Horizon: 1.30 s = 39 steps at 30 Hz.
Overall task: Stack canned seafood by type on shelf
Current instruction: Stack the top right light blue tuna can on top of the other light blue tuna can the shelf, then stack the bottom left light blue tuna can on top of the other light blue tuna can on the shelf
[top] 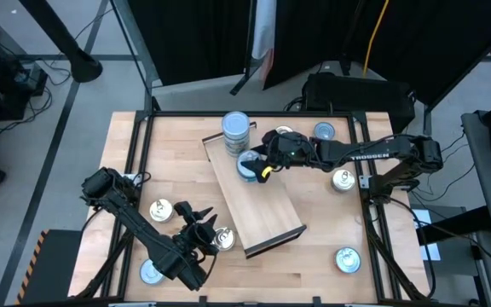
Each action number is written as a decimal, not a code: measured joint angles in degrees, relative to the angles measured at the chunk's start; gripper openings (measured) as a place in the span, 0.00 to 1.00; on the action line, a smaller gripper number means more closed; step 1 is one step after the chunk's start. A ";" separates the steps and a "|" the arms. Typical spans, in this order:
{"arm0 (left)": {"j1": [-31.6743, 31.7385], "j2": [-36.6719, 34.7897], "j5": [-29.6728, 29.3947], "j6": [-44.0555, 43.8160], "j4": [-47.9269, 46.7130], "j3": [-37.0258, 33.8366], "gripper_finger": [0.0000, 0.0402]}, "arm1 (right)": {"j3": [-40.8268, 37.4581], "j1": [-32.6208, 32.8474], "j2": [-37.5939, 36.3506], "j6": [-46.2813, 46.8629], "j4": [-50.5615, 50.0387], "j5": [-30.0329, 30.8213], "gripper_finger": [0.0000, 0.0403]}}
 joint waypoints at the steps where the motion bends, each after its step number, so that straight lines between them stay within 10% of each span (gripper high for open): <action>1: 0.00 0.00 0.00 0.00 0.03 0.00 0.30 | 0.01 0.11 0.00 -0.01 0.00 0.04 0.88; 22: -0.70 0.00 3.57 -1.18 -0.87 0.00 0.30 | 0.10 1.89 -3.72 -10.42 -0.47 3.12 0.88; 31: -6.68 -2.99 5.58 -16.18 -5.66 -0.02 0.30 | 0.12 3.78 -17.59 -18.69 -23.65 2.96 0.86; 39: -10.65 -6.95 22.51 -13.53 6.92 -0.02 0.30 | -7.72 5.02 -29.82 -20.21 -29.93 2.82 0.69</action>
